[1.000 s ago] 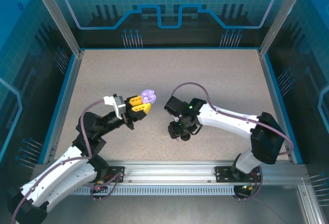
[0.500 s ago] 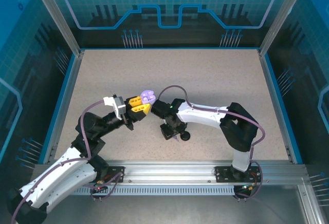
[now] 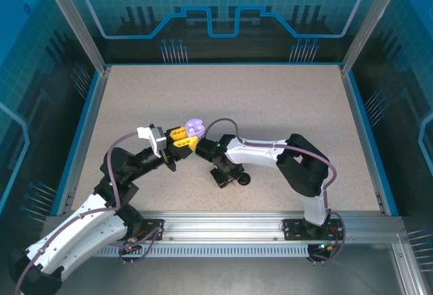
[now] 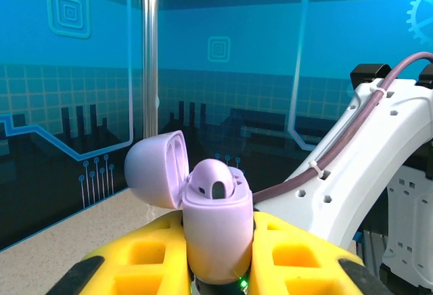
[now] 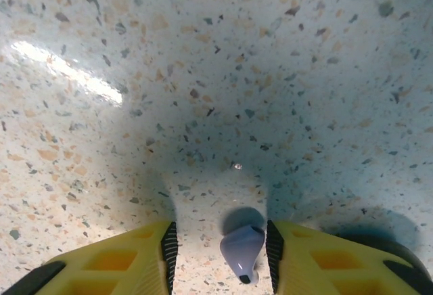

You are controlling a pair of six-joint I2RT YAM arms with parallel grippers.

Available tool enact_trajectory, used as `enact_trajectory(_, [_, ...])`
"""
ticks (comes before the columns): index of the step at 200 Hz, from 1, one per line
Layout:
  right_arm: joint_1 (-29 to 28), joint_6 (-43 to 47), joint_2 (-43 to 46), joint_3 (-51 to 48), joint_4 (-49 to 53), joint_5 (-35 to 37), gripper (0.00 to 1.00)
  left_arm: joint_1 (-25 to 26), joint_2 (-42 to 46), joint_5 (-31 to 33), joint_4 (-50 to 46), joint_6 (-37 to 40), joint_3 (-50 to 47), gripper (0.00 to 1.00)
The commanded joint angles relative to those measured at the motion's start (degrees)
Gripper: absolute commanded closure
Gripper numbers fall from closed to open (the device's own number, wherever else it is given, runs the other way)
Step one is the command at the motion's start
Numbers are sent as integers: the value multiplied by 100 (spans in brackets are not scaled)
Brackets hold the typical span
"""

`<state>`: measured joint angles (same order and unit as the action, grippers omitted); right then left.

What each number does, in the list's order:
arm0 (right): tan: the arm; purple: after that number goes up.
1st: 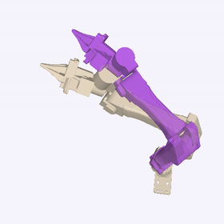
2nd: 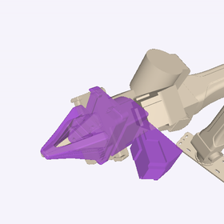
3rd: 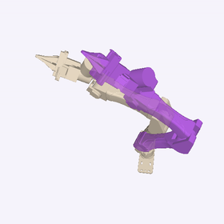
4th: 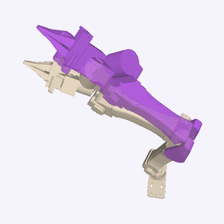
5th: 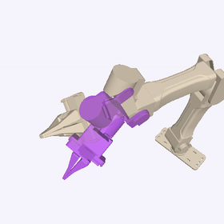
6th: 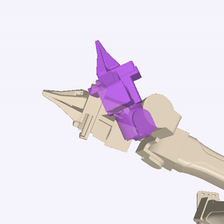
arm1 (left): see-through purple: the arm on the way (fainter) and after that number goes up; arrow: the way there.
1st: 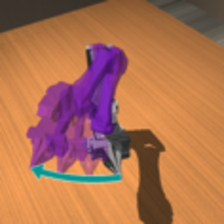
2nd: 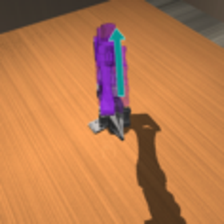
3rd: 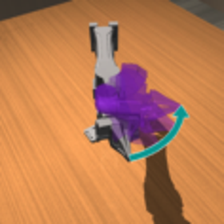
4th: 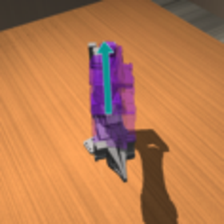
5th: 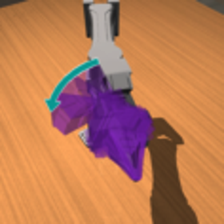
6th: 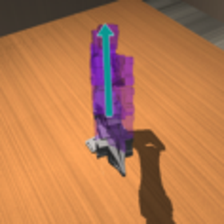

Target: Insert the wireless bluetooth earbuds into the charging case

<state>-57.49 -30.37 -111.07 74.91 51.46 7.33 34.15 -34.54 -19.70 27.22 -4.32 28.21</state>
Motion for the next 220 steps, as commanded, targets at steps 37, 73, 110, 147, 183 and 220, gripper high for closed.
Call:
enact_trajectory(37, [-115, 128, -163, 86, 391, 38, 60, 48, 63, 90, 81, 62, 1, 87])
enact_trajectory(73, [-132, 117, -240, -3, 290, 38, 60, 45, 62, 90, 67, 58, 1, 87])
enact_trajectory(110, [-123, 57, -302, -55, 143, 87, 62, 41, 62, 97, 64, 54, 9, 87])
enact_trajectory(147, [-67, -6, -330, -82, 27, 174, 66, 43, 37, 98, 55, 56, 9, 87])
enact_trajectory(183, [-49, 18, -256, 5, 188, 66, 66, 50, 34, 98, 46, 75, 19, 87])
enact_trajectory(220, [-42, 31, -32, -17, 372, -56, 62, 39, 10, 97, 64, 72, 22, 87])
